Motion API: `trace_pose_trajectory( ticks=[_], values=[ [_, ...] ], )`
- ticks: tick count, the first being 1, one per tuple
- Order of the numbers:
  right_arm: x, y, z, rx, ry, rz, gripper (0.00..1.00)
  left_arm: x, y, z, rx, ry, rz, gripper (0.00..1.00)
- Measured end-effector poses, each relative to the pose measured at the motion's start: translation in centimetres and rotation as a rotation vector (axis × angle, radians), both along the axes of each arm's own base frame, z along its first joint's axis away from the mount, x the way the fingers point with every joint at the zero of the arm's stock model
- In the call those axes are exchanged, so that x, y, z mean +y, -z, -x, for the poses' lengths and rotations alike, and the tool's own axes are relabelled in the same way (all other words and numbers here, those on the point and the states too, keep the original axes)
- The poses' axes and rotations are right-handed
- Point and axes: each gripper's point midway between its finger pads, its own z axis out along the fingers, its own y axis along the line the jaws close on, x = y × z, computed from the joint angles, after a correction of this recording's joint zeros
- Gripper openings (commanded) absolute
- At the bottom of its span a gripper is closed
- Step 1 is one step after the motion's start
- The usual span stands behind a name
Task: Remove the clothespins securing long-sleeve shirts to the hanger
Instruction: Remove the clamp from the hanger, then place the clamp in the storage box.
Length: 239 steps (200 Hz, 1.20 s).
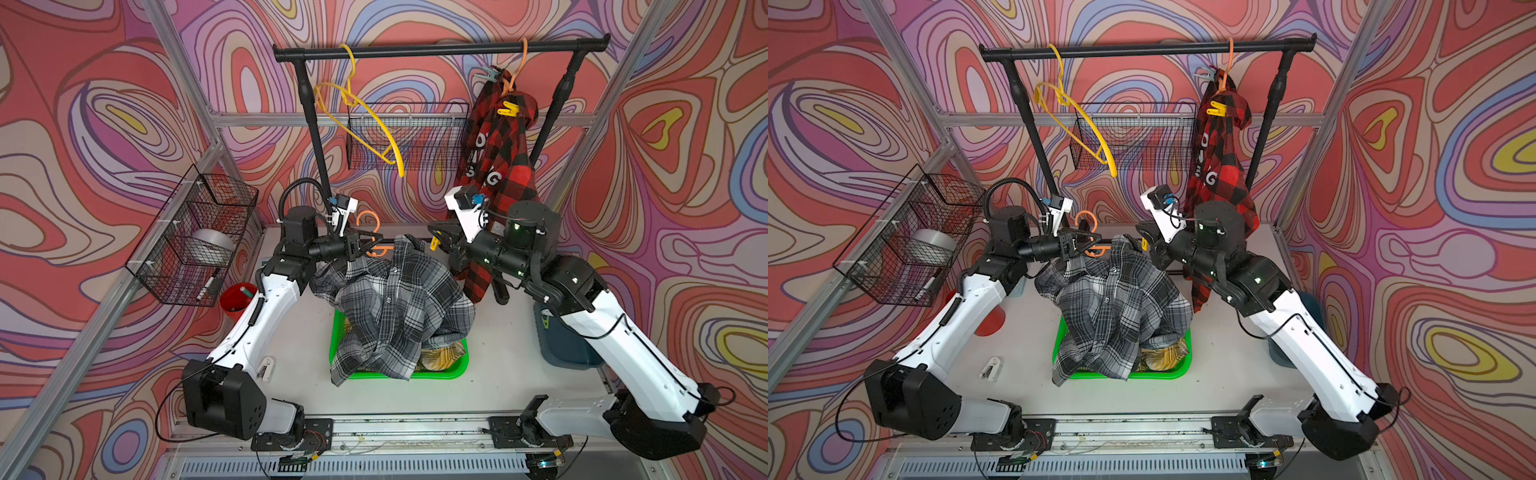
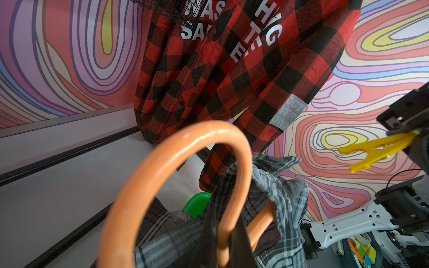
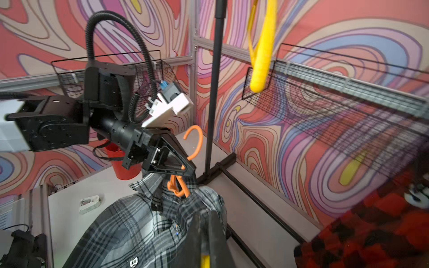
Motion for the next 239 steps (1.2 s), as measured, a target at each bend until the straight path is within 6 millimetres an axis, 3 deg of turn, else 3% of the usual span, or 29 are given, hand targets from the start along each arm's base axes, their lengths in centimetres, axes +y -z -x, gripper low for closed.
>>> trace_pose_trajectory(
  ticks=[38, 54, 105, 137, 160, 184, 208, 223, 239],
  values=[
    [-6.5, 7.8, 2.0, 0.252, 0.273, 0.047, 0.00, 0.1, -0.1, -0.3, -0.010, -0.005, 0.004, 0.00],
    [-9.6, 10.1, 3.1, 0.328, 0.406, 0.051, 0.00, 0.1, 0.0, -0.6, -0.011, -0.004, 0.006, 0.00],
    [-19.9, 11.9, 6.7, 0.356, 0.855, -0.074, 0.00, -0.2, 0.1, -1.0, -0.012, 0.008, 0.022, 0.00],
    [-23.5, 13.4, 7.8, 0.330, 1.034, -0.087, 0.00, -0.3, -0.2, -1.2, -0.017, 0.017, 0.037, 0.00],
    [-24.1, 13.1, 7.2, 0.308, 1.102, -0.059, 0.00, 0.0, -0.6, -1.3, -0.024, 0.018, 0.052, 0.00],
    [-24.7, 13.5, 4.5, 0.346, 1.180, -0.005, 0.00, 0.4, -0.8, -1.6, -0.029, 0.011, 0.071, 0.00],
    [-29.4, 17.3, 1.0, 0.491, 1.308, -0.030, 0.00, 0.7, -0.7, -1.7, -0.019, 0.007, 0.082, 0.00],
    [-32.3, 20.2, 0.7, 0.570, 1.362, -0.016, 0.00, 0.8, -0.7, -1.8, -0.016, 0.003, 0.086, 0.00],
    [-33.4, 21.9, 0.2, 0.616, 1.357, -0.003, 0.00, 0.8, -0.8, -1.8, -0.022, 0.004, 0.087, 0.00]
  ],
)
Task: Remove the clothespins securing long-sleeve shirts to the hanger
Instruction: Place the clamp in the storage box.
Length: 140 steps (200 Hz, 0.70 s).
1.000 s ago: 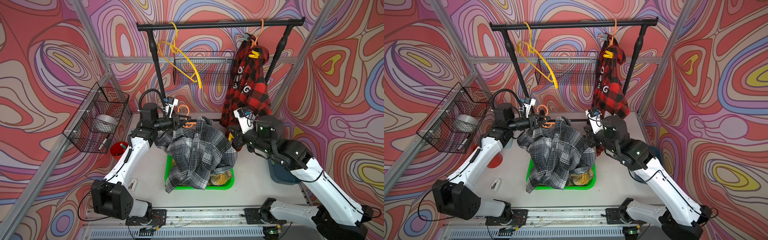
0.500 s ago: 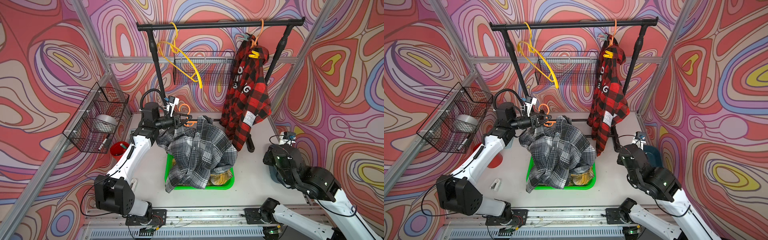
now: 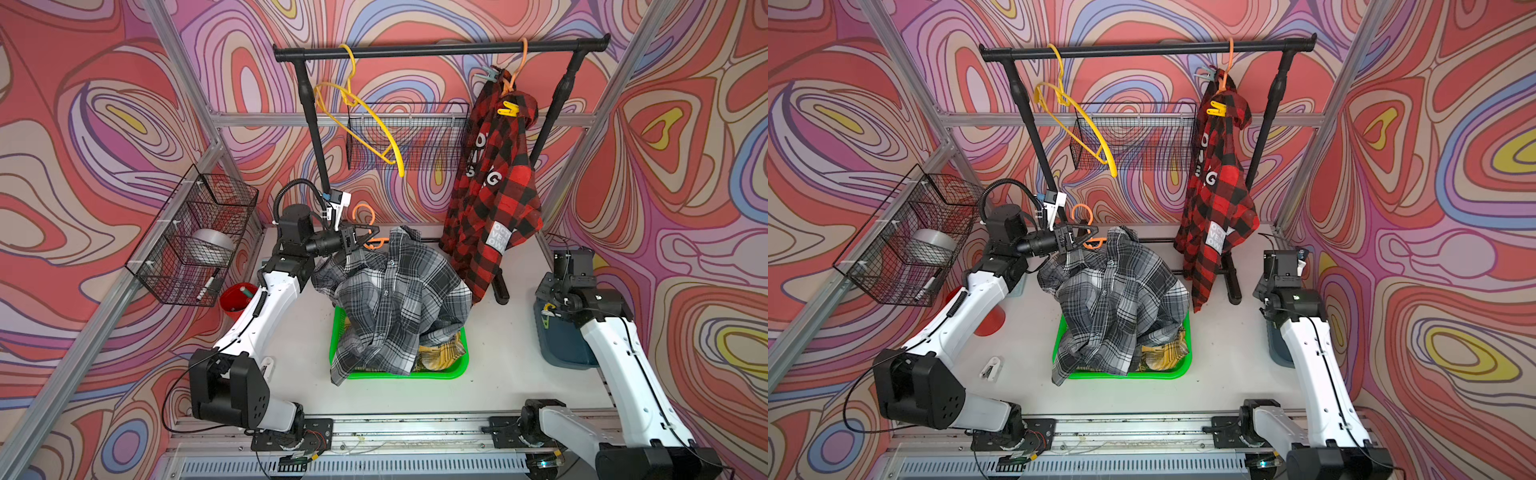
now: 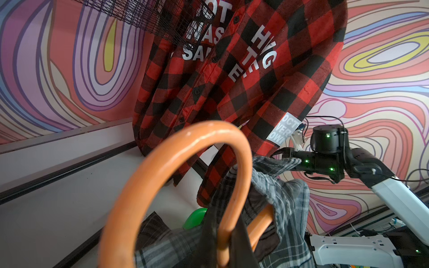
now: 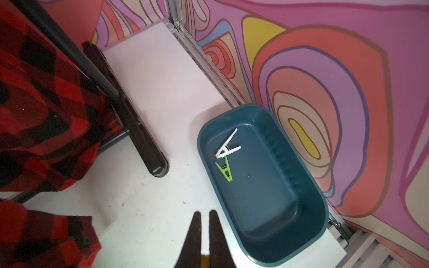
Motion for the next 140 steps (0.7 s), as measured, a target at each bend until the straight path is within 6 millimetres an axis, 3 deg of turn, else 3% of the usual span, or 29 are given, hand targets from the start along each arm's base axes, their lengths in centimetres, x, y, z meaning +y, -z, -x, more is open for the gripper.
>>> trace_pose_trajectory(
  ticks=[38, 94, 114, 140],
  values=[
    [-2.2, 2.9, -2.4, 0.015, 0.004, -0.014, 0.00, 0.0, 0.0, 0.0, -0.004, 0.000, 0.000, 0.00],
    [-8.1, 9.1, -2.7, 0.074, 0.151, -0.065, 0.00, 0.0, 0.0, 0.0, -0.003, -0.002, 0.000, 0.00],
    [-9.0, 10.0, -3.3, 0.073, 0.176, -0.067, 0.32, 0.0, -0.1, 0.0, -0.004, -0.002, 0.000, 0.00],
    [-9.9, 11.4, -3.7, 0.092, 0.204, -0.080, 0.55, 0.0, 0.0, -0.1, -0.003, -0.002, 0.000, 0.00]
  ],
)
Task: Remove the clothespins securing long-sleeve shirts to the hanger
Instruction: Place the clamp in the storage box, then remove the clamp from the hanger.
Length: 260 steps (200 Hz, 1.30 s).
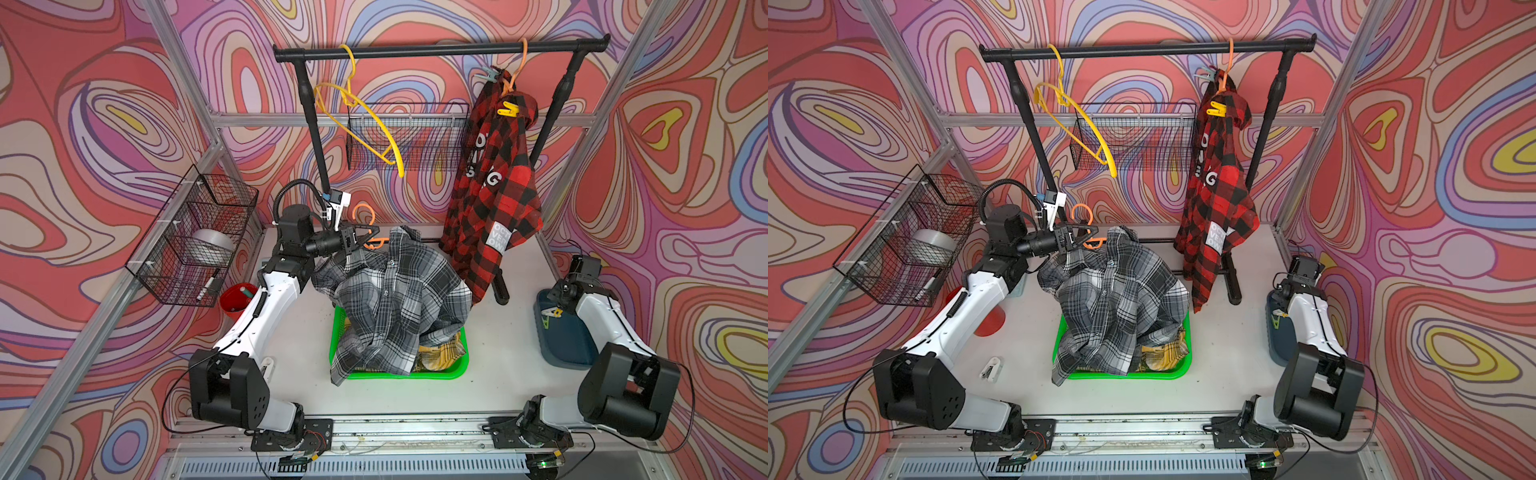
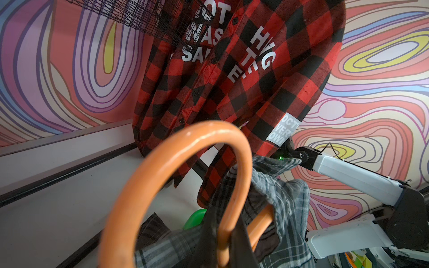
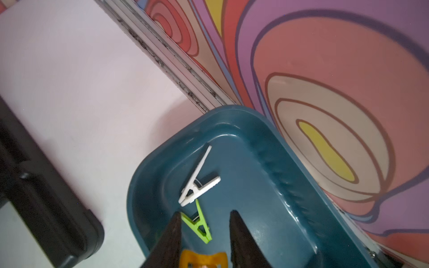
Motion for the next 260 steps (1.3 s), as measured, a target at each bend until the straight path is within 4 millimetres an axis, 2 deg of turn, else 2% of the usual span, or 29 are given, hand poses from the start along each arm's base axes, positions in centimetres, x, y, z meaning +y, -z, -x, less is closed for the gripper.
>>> trace_pose_trajectory(
  ticks=[20, 34, 52, 68, 76, 90, 100, 110, 121, 132, 147, 168, 191, 210, 226, 240, 260],
  values=[
    [-0.4, -0.1, -0.3, -0.010, 0.013, -0.008, 0.69, 0.0, -0.1, 0.0, -0.002, 0.000, 0.001, 0.00],
    [-0.7, -1.3, -0.8, -0.037, 0.010, 0.002, 0.69, 0.0, -0.1, 0.0, -0.004, 0.000, 0.001, 0.00],
    [-0.3, -3.9, -1.7, -0.109, -0.021, 0.003, 0.67, 0.0, -0.1, 0.0, -0.005, 0.000, 0.001, 0.00],
    [1.6, -7.5, -2.3, -0.228, -0.094, -0.019, 0.65, 0.0, -0.1, 0.0, -0.005, -0.001, 0.000, 0.00],
    [3.1, -9.8, -2.5, -0.304, -0.152, -0.035, 0.64, 0.0, 0.0, 0.0, -0.004, -0.001, 0.000, 0.00],
    [7.3, -14.6, -3.2, -0.444, -0.306, -0.061, 0.63, 0.0, 0.0, 0.0, -0.005, -0.001, -0.002, 0.00],
    [11.2, -17.9, -3.5, -0.526, -0.451, -0.079, 0.62, 0.0, 0.0, 0.0, -0.005, -0.002, -0.004, 0.00],
    [15.9, -21.1, -3.5, -0.602, -0.623, -0.107, 0.62, 0.0, 0.1, 0.0, -0.005, -0.003, -0.005, 0.00],
    [20.8, -24.0, -2.7, -0.659, -0.808, -0.146, 0.61, 0.0, 0.1, 0.0, -0.004, -0.004, -0.006, 0.00],
    [24.4, -26.2, -1.5, -0.701, -0.962, -0.191, 0.61, 0.0, 0.2, 0.0, -0.003, -0.004, -0.007, 0.00],
    [27.5, -28.3, 0.5, -0.736, -1.108, -0.237, 0.62, 0.0, 0.3, 0.0, 0.002, -0.003, -0.008, 0.00],
    [30.4, -30.6, 3.2, -0.757, -1.262, -0.294, 0.62, 0.0, 0.4, 0.0, 0.007, -0.003, -0.009, 0.00],
    [34.4, -34.1, 5.9, -0.795, -1.447, -0.324, 0.62, 0.0, 0.4, 0.0, 0.009, -0.003, -0.009, 0.00],
    [38.3, -35.3, 7.7, -0.780, -1.585, -0.342, 0.62, 0.0, 0.4, 0.0, 0.009, -0.003, -0.010, 0.00],
    [41.7, -35.4, 8.0, -0.738, -1.669, -0.334, 0.62, 0.0, 0.5, 0.0, 0.008, -0.003, -0.013, 0.00],
    [44.8, -34.4, 7.4, -0.671, -1.718, -0.320, 0.62, 0.0, 0.5, 0.0, 0.006, -0.002, -0.015, 0.00],
    [48.0, -31.1, 4.5, -0.532, -1.727, -0.287, 0.61, 0.1, 0.7, 0.0, 0.005, -0.002, -0.021, 0.00]
  ],
)
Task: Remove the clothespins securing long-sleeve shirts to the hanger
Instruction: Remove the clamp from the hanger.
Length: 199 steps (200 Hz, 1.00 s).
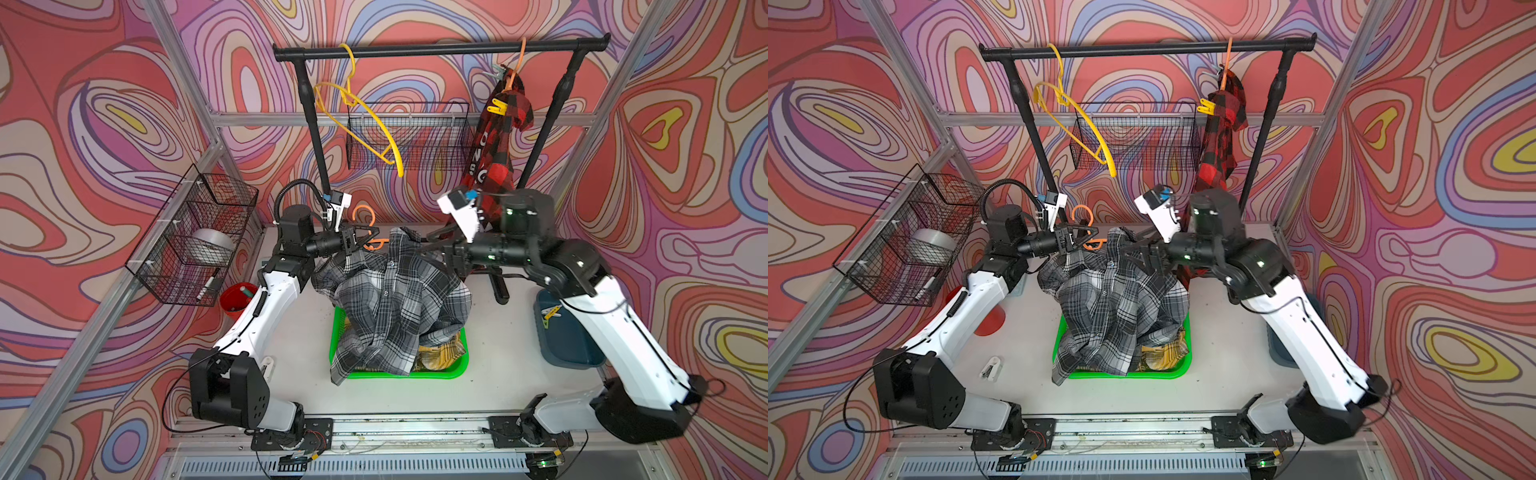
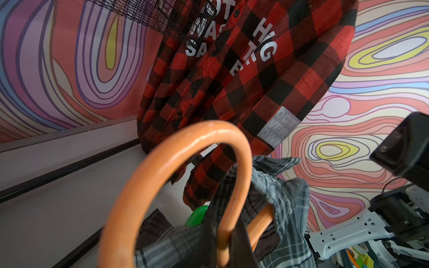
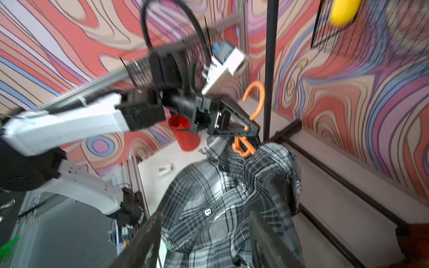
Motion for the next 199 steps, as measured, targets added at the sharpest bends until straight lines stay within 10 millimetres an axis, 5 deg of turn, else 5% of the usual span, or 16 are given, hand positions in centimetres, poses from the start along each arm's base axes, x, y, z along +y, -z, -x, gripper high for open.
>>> trace_pose_trajectory(
  ticks=[33, 71, 132, 155, 199],
  values=[
    [2.0, 6.3, -5.0, 0.084, 0.063, 0.181, 0.60, 0.0, 0.5, 0.1, 0.010, 0.002, -0.014, 0.00],
    [1.7, 8.0, -6.1, 0.085, 0.086, 0.264, 0.57, 0.0, 0.4, 0.3, 0.005, 0.010, -0.017, 0.00],
    [1.7, 8.5, -5.6, 0.057, 0.059, 0.290, 0.07, 0.0, -1.0, 1.0, -0.041, 0.024, -0.003, 0.00],
    [1.8, 8.3, -4.7, 0.041, 0.040, 0.286, 0.00, -0.1, -1.5, 1.3, -0.054, 0.039, 0.011, 0.44],
    [-0.4, 9.9, -5.2, 0.088, 0.101, 0.305, 0.00, 4.2, -6.0, 1.6, -0.200, -0.050, 0.082, 0.67]
  ],
)
